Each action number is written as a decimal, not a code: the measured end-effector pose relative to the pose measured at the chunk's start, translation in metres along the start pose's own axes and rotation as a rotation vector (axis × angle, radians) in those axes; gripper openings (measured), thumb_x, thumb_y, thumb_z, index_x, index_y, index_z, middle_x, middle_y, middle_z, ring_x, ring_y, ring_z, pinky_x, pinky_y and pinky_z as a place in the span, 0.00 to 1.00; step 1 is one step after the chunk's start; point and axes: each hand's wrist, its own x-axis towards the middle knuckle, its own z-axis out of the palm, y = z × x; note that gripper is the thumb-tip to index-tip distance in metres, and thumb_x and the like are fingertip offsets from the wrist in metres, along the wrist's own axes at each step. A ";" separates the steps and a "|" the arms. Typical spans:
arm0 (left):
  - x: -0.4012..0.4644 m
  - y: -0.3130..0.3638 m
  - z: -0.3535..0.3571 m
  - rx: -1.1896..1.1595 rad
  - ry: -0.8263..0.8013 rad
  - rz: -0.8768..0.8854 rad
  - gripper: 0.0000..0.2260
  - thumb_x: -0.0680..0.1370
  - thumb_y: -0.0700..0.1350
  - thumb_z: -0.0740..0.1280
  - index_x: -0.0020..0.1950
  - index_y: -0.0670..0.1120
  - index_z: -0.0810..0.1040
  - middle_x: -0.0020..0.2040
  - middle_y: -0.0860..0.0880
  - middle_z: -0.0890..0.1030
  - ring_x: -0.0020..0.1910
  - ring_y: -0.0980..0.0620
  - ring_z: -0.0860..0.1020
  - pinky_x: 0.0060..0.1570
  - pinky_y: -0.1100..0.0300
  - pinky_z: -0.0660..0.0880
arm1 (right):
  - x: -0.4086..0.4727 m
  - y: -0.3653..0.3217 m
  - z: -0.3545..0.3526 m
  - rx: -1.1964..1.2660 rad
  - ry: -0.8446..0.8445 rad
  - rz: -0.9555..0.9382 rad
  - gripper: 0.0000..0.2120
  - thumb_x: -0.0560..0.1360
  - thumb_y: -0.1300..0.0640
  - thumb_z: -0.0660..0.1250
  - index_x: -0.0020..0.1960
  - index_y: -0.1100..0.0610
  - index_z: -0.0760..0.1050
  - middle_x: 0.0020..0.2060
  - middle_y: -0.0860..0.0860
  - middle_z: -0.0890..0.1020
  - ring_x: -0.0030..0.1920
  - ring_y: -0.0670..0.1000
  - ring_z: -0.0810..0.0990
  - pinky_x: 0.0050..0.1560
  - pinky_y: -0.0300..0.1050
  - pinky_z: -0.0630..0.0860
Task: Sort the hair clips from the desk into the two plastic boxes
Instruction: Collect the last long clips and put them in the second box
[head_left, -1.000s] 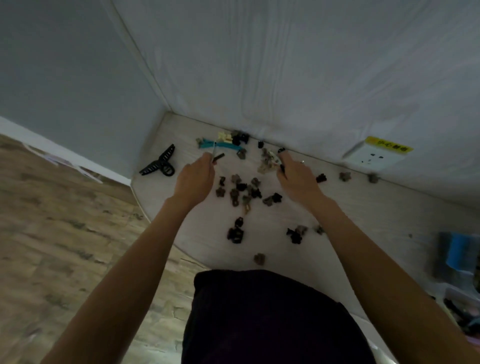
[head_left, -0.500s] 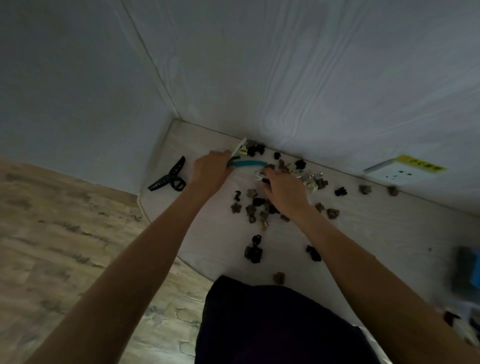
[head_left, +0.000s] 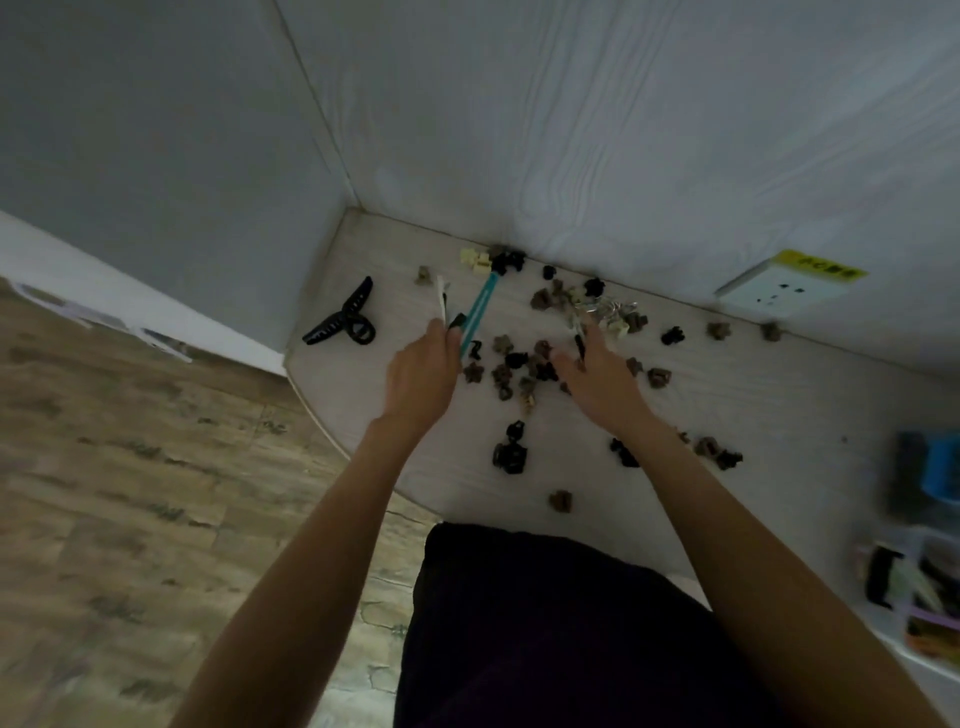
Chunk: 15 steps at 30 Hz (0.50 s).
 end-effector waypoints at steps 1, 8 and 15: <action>-0.004 0.006 0.000 -0.028 -0.008 0.000 0.15 0.82 0.48 0.51 0.53 0.38 0.70 0.43 0.39 0.79 0.37 0.41 0.76 0.37 0.52 0.69 | -0.009 0.004 -0.005 0.081 -0.010 0.044 0.14 0.80 0.51 0.55 0.62 0.57 0.63 0.35 0.49 0.72 0.37 0.50 0.71 0.40 0.45 0.68; -0.041 0.094 0.027 -0.240 -0.261 0.197 0.13 0.81 0.50 0.54 0.46 0.43 0.72 0.38 0.41 0.79 0.38 0.42 0.79 0.39 0.47 0.77 | -0.103 0.078 -0.060 0.281 0.352 0.094 0.08 0.81 0.55 0.53 0.47 0.57 0.67 0.33 0.52 0.71 0.32 0.50 0.69 0.36 0.45 0.68; -0.096 0.198 0.092 -0.081 -0.357 0.592 0.18 0.79 0.53 0.50 0.46 0.41 0.72 0.35 0.42 0.79 0.29 0.47 0.74 0.30 0.54 0.70 | -0.221 0.198 -0.143 -0.048 0.638 0.189 0.17 0.78 0.55 0.59 0.64 0.61 0.71 0.49 0.63 0.79 0.51 0.61 0.78 0.47 0.50 0.71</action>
